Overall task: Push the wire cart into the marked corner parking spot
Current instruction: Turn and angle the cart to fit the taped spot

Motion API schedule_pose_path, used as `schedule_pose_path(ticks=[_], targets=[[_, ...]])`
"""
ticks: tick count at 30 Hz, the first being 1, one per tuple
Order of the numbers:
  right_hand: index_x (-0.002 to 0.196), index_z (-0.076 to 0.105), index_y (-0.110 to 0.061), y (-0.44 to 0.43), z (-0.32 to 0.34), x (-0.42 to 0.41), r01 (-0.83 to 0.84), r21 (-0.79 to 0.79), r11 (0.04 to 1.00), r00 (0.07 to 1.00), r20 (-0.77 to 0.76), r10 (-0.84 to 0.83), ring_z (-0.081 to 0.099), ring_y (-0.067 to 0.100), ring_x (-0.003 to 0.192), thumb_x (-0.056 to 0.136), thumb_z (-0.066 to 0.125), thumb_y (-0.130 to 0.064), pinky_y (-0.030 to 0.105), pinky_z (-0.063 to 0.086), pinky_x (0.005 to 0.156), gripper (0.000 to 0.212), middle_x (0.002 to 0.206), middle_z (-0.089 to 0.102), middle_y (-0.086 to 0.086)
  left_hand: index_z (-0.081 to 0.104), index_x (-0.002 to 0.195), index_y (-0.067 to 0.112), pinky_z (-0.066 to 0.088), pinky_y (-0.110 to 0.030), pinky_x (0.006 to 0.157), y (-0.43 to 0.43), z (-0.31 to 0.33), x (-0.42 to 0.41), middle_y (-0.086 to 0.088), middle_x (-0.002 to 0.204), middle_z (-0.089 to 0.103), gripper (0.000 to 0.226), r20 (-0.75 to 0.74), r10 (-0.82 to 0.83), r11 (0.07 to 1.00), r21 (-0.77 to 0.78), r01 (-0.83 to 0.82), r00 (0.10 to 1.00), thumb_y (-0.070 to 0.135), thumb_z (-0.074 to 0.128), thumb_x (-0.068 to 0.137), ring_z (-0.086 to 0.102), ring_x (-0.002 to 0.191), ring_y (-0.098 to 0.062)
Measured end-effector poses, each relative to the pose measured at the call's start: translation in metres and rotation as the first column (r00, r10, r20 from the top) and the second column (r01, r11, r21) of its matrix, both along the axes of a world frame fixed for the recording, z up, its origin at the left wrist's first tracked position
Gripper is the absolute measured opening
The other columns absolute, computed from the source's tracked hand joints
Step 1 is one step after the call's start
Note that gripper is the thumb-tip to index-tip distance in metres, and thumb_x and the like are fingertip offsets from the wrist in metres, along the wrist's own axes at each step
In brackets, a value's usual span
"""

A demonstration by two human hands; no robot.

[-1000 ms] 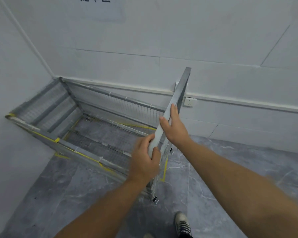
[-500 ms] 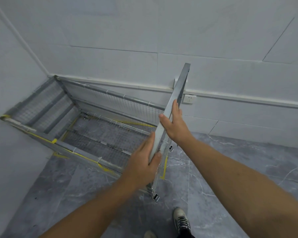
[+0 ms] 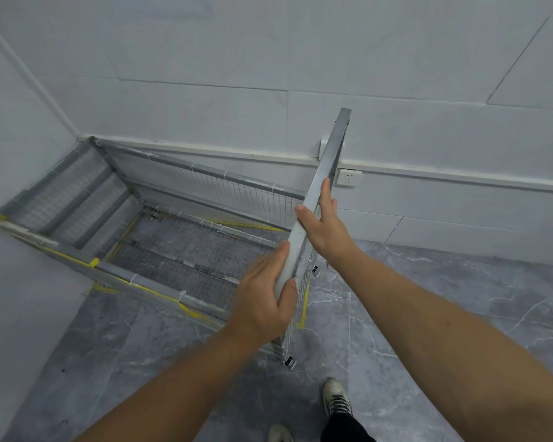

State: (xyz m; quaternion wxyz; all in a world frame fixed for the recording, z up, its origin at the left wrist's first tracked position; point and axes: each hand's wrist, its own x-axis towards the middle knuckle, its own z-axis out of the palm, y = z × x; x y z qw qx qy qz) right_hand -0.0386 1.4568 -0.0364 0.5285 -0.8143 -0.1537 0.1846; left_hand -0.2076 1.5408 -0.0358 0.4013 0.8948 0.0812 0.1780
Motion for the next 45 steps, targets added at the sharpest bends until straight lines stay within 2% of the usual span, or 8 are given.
schedule_pose_path(ticks=[4, 9, 13, 18, 22, 28, 35, 45], targets=[[0.153, -0.01, -0.039, 0.001, 0.004, 0.016, 0.003, -0.003, 1.0, 1.0, -0.009, -0.003, -0.017, 0.017, 0.149, 0.099, 0.048, -0.047, 0.051, 0.013, 0.12, 0.081, 0.165, -0.002, -0.003, 0.039, 0.145, 0.008, 0.049, -0.044, 0.093, -0.004, 0.0, 0.016, -0.01, 0.129, 0.059, 0.062, -0.011, 0.033, 0.999, -0.007, -0.033, 0.999, 0.035, 0.043, 0.09, 0.055, 0.116, -0.023], [0.154, -0.007, -0.036, 0.007, 0.017, 0.056, 0.014, -0.109, 0.994, 1.0, 0.008, -0.013, -0.012, 0.022, 0.151, 0.099, 0.047, -0.046, 0.047, 0.025, 0.117, 0.078, 0.165, 0.005, 0.002, 0.038, 0.147, 0.012, 0.048, -0.036, 0.087, -0.009, 0.005, 0.057, -0.012, 0.126, 0.061, 0.062, -0.049, 0.087, 0.996, -0.008, -0.087, 0.995, 0.034, 0.045, 0.089, 0.057, 0.11, -0.026], [0.154, -0.007, -0.037, 0.011, 0.013, 0.082, -0.028, -0.09, 0.996, 1.0, 0.006, 0.029, -0.014, 0.022, 0.15, 0.098, 0.046, -0.051, 0.049, 0.016, 0.119, 0.079, 0.166, 0.003, -0.004, 0.039, 0.146, 0.011, 0.049, -0.039, 0.092, -0.007, 0.005, 0.079, -0.008, 0.132, 0.058, 0.065, -0.032, 0.091, 0.996, -0.014, -0.092, 0.995, 0.039, 0.041, 0.087, 0.055, 0.116, -0.023], [0.153, -0.008, -0.041, 0.017, 0.009, 0.114, -0.072, -0.074, 0.995, 0.997, -0.012, 0.072, 0.006, 0.034, 0.151, 0.096, 0.048, -0.055, 0.054, 0.021, 0.117, 0.081, 0.165, 0.004, 0.004, 0.039, 0.146, 0.012, 0.051, -0.04, 0.084, -0.005, 0.005, 0.107, -0.007, 0.119, 0.062, 0.064, -0.043, 0.134, 0.991, 0.012, -0.133, 0.99, 0.038, 0.042, 0.087, 0.057, 0.103, -0.021], [0.152, -0.008, -0.043, 0.023, 0.009, 0.145, -0.089, -0.072, 0.993, 0.996, -0.015, 0.088, -0.002, 0.03, 0.151, 0.095, 0.048, -0.056, 0.055, 0.02, 0.118, 0.081, 0.165, 0.006, 0.003, 0.039, 0.146, 0.015, 0.05, -0.039, 0.085, -0.006, 0.009, 0.134, -0.007, 0.12, 0.063, 0.065, -0.062, 0.178, 0.984, 0.01, -0.178, 0.982, 0.038, 0.042, 0.086, 0.057, 0.104, -0.021], [0.153, -0.008, -0.041, 0.037, 0.008, 0.192, -0.132, -0.089, 0.987, 0.991, 0.012, 0.133, 0.016, 0.036, 0.148, 0.093, 0.048, -0.06, 0.056, 0.031, 0.113, 0.084, 0.165, 0.008, 0.005, 0.036, 0.148, 0.02, 0.052, -0.046, 0.083, -0.004, 0.01, 0.178, -0.009, 0.12, 0.062, 0.063, -0.094, 0.229, 0.973, -0.019, -0.232, 0.969, 0.039, 0.041, 0.088, 0.059, 0.103, -0.025], [0.156, -0.007, -0.026, 0.037, -0.003, 0.207, -0.218, 0.012, 0.976, 0.974, 0.062, 0.216, -0.002, 0.02, 0.152, 0.097, 0.049, -0.052, 0.042, 0.009, 0.122, 0.084, 0.165, 0.001, -0.003, 0.037, 0.148, 0.02, 0.05, -0.045, 0.087, -0.002, 0.01, 0.184, -0.01, 0.127, 0.059, 0.062, -0.108, 0.244, 0.97, 0.046, -0.241, 0.964, 0.042, 0.04, 0.09, 0.056, 0.109, -0.025], [0.156, -0.004, -0.021, 0.032, 0.001, 0.204, -0.219, -0.043, 0.975, 0.961, 0.16, 0.223, 0.014, 0.019, 0.15, 0.096, 0.048, -0.054, 0.045, 0.024, 0.119, 0.086, 0.166, 0.006, -0.001, 0.027, 0.151, 0.022, 0.048, -0.042, 0.087, -0.004, 0.017, 0.181, -0.008, 0.132, 0.057, 0.065, -0.175, 0.228, 0.973, 0.086, -0.216, 0.958, 0.042, 0.038, 0.09, 0.051, 0.11, -0.021]])
